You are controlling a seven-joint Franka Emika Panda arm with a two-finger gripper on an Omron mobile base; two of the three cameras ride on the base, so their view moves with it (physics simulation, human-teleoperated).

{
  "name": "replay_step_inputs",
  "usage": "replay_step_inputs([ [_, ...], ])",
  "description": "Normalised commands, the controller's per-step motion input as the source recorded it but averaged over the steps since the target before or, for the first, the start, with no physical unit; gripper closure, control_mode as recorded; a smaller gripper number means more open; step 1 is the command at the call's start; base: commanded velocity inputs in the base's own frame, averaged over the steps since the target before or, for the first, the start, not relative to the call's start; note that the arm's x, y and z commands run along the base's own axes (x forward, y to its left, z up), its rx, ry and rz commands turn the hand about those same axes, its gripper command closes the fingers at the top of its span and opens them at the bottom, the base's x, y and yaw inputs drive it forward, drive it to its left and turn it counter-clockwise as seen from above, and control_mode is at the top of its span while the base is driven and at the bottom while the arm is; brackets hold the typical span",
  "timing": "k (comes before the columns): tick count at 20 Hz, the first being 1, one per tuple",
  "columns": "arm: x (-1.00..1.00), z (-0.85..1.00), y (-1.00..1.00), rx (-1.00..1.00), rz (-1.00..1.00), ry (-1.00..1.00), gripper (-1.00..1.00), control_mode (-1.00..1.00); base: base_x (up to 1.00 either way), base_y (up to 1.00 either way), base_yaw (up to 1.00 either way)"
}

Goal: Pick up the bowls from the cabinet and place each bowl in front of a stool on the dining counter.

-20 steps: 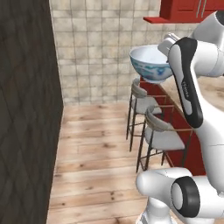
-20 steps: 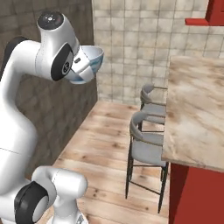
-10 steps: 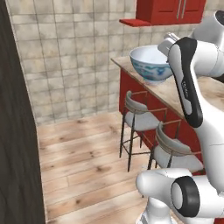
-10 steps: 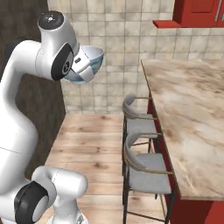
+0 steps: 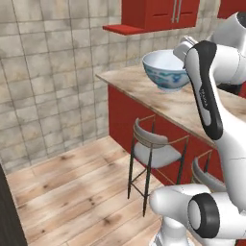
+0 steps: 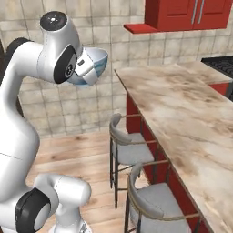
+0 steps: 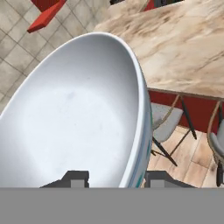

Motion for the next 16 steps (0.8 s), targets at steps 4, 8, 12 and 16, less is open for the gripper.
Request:
replay_step_inputs([
  [4,0.0,0.0,0.0,0.0,0.0,0.0,1.0,1.0,0.93,0.78,-0.45],
  [8,0.0,0.0,0.0,0.0,0.0,0.0,1.0,1.0,0.91,0.76,-0.45],
  [12,0.0,0.0,0.0,0.0,0.0,0.0,1.0,1.0,0.91,0.69,-0.45],
  [16,0.0,0.0,0.0,0.0,0.0,0.0,1.0,1.0,0.86,0.58,-0.46],
])
